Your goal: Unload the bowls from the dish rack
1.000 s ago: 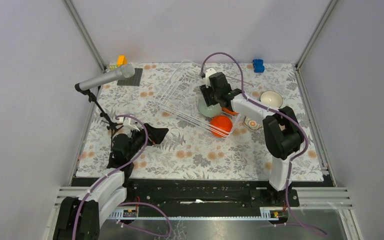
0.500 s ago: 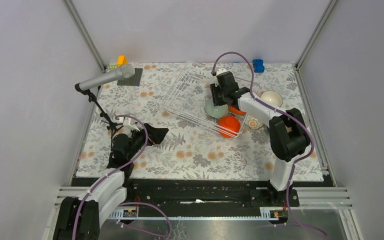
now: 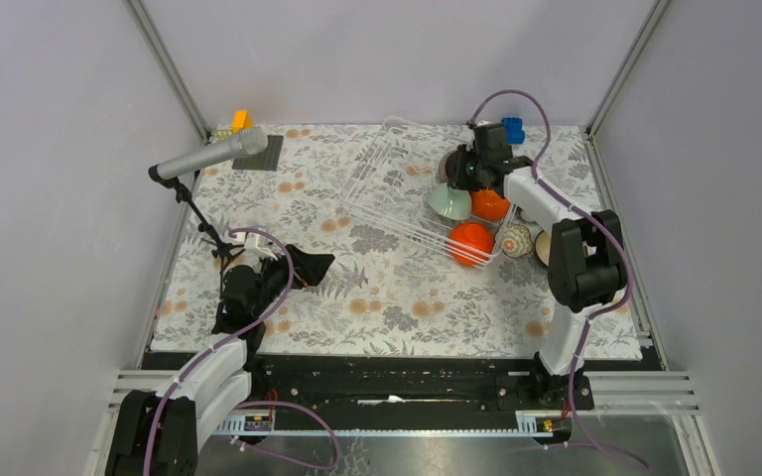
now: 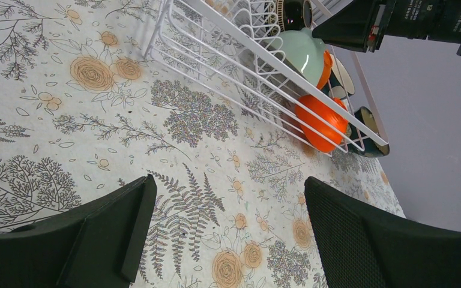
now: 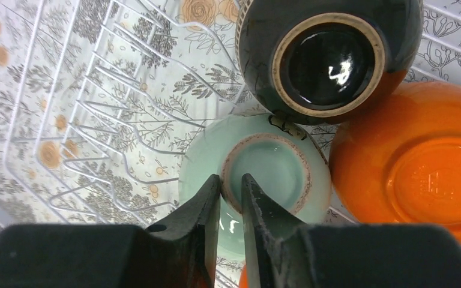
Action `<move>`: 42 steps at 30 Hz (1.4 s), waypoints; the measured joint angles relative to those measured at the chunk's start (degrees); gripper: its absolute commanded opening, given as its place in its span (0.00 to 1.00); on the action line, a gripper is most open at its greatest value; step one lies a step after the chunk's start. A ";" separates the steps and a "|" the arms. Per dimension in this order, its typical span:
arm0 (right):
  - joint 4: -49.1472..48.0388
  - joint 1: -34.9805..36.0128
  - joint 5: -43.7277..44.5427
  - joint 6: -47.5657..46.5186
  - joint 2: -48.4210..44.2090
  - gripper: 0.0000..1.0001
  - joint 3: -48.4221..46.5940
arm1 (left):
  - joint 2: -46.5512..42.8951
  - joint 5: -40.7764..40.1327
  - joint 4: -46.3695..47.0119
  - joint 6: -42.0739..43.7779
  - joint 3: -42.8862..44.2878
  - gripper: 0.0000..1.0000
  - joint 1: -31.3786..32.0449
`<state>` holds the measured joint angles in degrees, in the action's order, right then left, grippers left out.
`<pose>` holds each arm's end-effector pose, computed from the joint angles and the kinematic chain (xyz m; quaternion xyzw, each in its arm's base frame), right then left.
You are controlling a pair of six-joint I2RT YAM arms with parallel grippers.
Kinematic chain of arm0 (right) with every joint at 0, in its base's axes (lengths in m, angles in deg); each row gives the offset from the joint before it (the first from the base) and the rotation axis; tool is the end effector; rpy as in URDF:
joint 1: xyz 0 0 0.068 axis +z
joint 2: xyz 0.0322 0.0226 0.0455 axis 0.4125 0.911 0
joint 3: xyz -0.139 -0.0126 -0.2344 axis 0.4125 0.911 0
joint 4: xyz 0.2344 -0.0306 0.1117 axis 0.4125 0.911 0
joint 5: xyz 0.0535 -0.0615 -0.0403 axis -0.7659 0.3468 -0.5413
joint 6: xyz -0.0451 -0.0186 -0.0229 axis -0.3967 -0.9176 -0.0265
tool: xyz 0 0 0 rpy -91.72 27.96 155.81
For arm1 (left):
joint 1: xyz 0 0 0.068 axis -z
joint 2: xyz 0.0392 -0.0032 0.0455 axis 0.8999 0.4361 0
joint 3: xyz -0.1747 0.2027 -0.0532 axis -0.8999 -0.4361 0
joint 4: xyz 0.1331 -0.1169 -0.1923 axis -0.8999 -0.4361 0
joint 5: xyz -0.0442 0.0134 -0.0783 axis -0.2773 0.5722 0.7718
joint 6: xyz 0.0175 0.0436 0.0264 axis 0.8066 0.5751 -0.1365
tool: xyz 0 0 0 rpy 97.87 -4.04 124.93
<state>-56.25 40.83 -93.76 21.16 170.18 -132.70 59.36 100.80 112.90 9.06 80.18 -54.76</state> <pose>0.4141 0.1260 0.2482 -0.0221 0.8994 0.1646 0.4042 0.1647 -0.0415 0.1746 -0.0519 0.7428 -0.3992 0.5350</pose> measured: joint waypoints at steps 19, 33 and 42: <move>-2.29 -9.53 -13.84 6.60 5.03 0.45 -1.14 | 6.19 -4.68 -1.68 -6.84 11.23 0.99 13.62; 1.84 2.05 -0.92 -3.39 1.92 0.42 -0.79 | 13.00 -12.87 -7.39 -11.34 18.64 0.99 16.96; 7.39 12.17 4.28 -2.78 9.07 0.42 -12.22 | 0.63 -22.25 -16.02 -11.32 14.99 0.99 16.96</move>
<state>-48.86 53.00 -89.47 18.38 179.26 -144.92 59.99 78.55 96.88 -2.26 95.18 -37.79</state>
